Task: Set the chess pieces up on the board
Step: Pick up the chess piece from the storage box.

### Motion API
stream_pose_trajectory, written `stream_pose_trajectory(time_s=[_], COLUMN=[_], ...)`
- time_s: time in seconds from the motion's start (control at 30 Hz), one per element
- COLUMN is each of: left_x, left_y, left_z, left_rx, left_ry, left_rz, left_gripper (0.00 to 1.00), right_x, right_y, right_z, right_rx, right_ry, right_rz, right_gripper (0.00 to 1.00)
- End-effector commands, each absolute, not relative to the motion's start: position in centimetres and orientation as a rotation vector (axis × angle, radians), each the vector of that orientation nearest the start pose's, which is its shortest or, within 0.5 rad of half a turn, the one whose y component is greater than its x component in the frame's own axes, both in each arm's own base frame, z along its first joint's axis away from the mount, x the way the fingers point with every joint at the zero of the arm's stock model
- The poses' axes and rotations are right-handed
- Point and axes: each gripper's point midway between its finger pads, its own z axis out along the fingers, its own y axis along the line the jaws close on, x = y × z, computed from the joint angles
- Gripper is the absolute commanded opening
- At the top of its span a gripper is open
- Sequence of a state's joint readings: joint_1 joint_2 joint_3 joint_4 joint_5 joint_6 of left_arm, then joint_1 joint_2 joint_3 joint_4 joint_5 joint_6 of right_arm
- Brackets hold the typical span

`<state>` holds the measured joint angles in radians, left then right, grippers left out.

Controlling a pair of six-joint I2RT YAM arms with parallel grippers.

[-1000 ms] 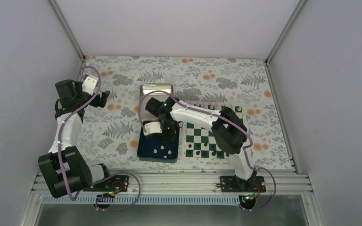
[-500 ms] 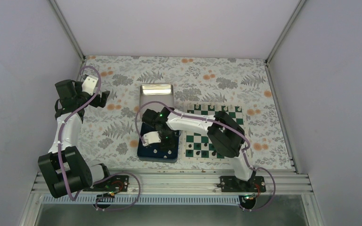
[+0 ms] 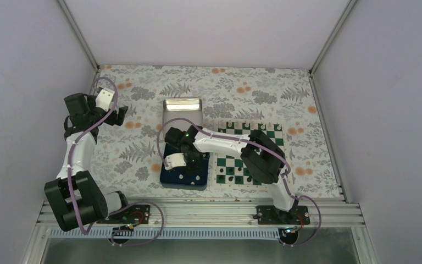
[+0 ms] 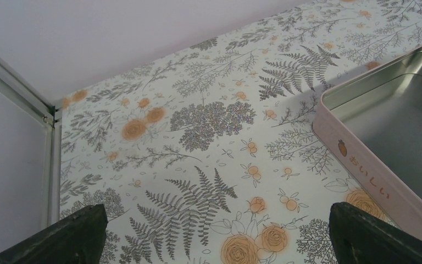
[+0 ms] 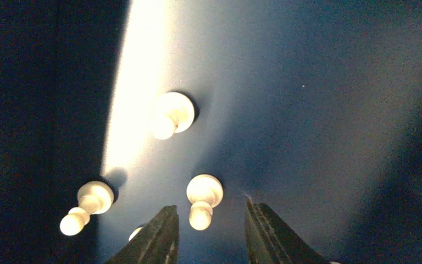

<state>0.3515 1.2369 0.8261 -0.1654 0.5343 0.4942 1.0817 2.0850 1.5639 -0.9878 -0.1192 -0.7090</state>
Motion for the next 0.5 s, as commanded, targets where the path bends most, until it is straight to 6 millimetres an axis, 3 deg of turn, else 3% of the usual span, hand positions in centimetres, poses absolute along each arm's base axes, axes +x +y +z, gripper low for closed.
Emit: stream_pose_trajectory(time_s=[0.0, 0.27, 0.47], left_x=[37.5, 37.6, 37.6], left_y=[4.6, 4.6, 4.6], left_z=[20.2, 20.1, 20.2], left_rx=[0.463, 0.462, 0.463], left_ry=[1.986, 1.989, 1.986], left_rz=[-0.044, -0.043, -0.042], left_gripper=[1.0, 1.0, 1.0], right_x=[16.7, 16.7, 18.7], right_y=[37.8, 38.3, 38.3], right_z=[2.3, 3.2, 6.8], right_rx=[-2.43, -2.407, -2.302], right_ry=[1.923, 1.91, 1.914], right_rz=[0.229, 0.262, 0.262], right_gripper=[0.3, 0.1, 0.05])
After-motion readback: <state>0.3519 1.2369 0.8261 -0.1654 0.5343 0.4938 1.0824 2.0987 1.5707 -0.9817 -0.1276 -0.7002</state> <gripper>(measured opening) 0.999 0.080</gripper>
